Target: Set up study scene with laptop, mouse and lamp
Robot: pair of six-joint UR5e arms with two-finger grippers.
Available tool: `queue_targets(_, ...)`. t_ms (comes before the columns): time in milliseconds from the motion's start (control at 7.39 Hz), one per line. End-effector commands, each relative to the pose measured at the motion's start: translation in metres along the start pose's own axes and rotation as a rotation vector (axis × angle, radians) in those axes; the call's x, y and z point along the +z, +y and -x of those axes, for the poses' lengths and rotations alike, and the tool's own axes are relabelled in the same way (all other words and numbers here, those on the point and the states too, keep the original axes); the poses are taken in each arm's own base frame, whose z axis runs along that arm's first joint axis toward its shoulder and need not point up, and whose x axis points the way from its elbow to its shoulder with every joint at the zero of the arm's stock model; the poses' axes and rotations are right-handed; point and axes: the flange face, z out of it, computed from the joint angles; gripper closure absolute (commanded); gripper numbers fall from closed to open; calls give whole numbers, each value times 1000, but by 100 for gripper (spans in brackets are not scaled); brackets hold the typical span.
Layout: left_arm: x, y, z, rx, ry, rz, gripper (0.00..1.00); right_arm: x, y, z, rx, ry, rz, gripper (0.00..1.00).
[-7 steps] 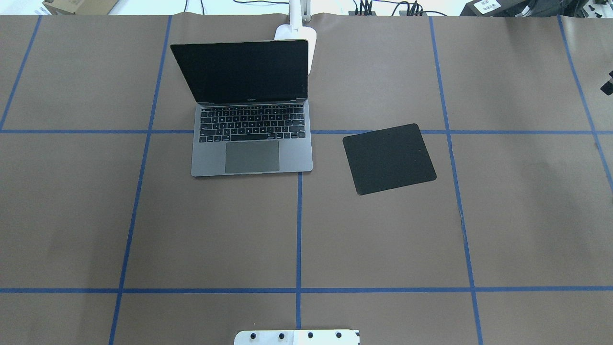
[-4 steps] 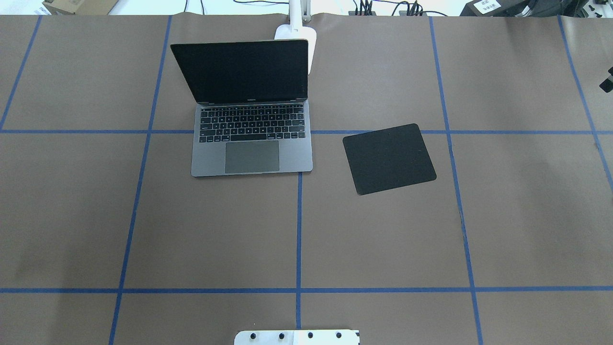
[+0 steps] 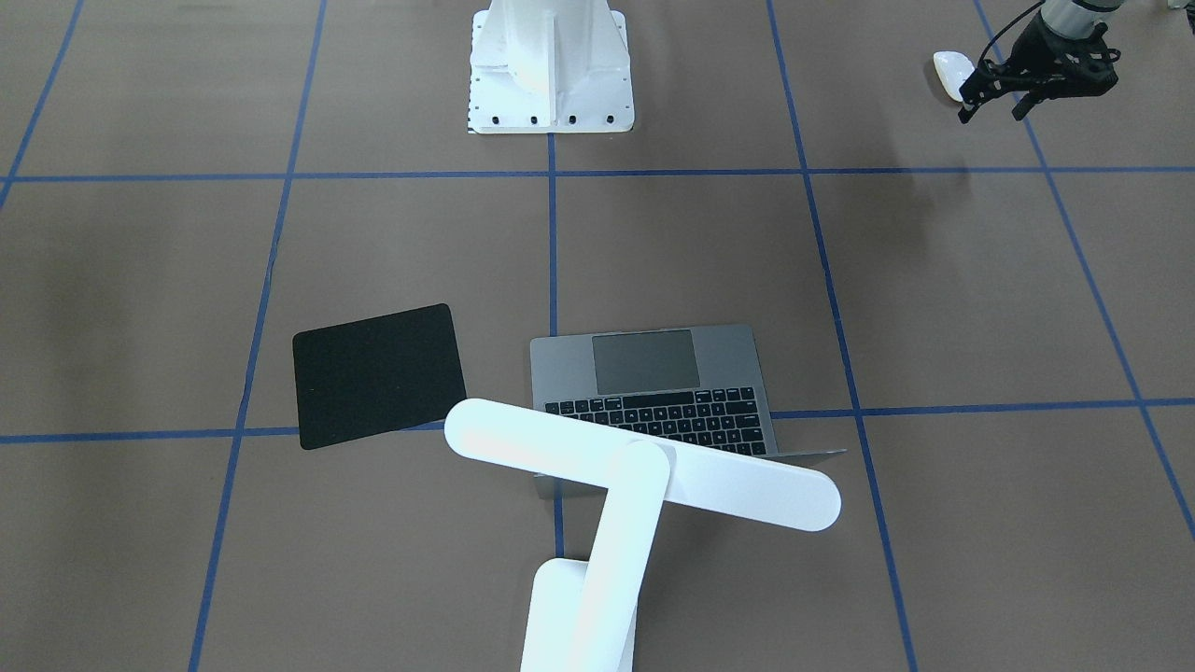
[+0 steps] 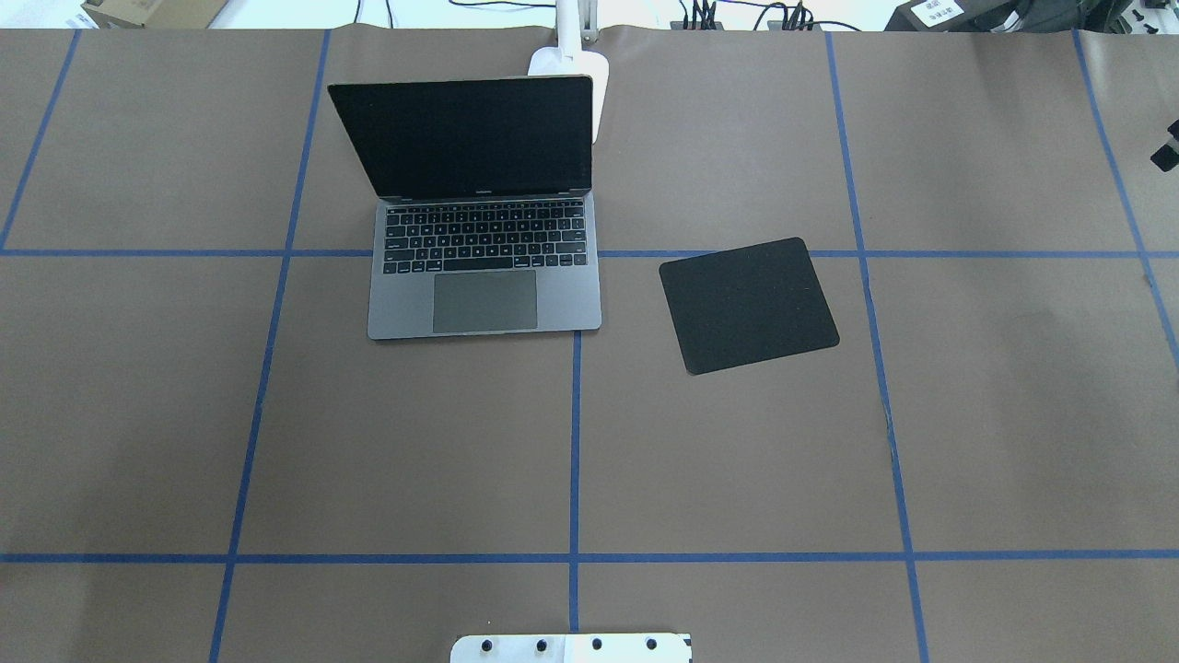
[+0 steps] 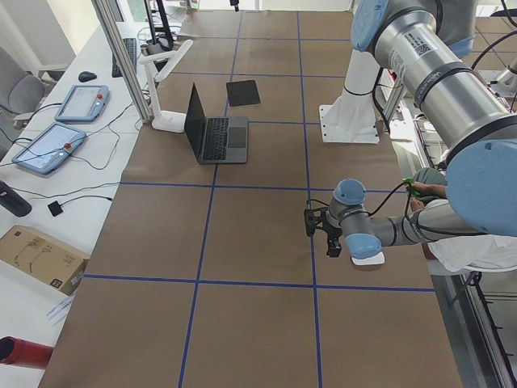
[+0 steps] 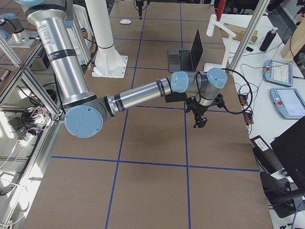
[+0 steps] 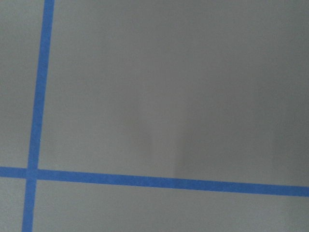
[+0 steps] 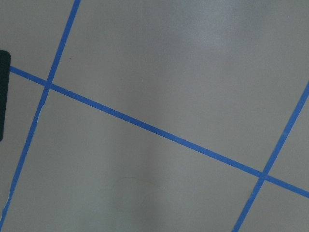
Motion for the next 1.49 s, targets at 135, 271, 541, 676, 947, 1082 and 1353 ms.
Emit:
queue_targets(135,11,19,-1,-26,-32,17,0,-4,-1,5,32,1,-8,1)
queue_targets(271,21,29,-5,-28,-41,16,0,-3,-1,7,27,1,-8,1)
queue_targets(541,40,52,-14,-8,-49,17,0,3,-3,10,25,-2,2,1)
queue_targets(676,40,56,-12,-2,-55,29,0,3,-3,12,21,-2,1,1)
queue_targets(947,32,64,-6,-35,-48,76,1,3,-4,13,21,-5,1,1)
queue_targets(1082,27,66,-1,-50,-49,95,0,3,-5,14,20,-6,0,1)
queue_targets(1353,34,76,3,-117,-75,124,0,7,-7,19,16,-11,7,1)
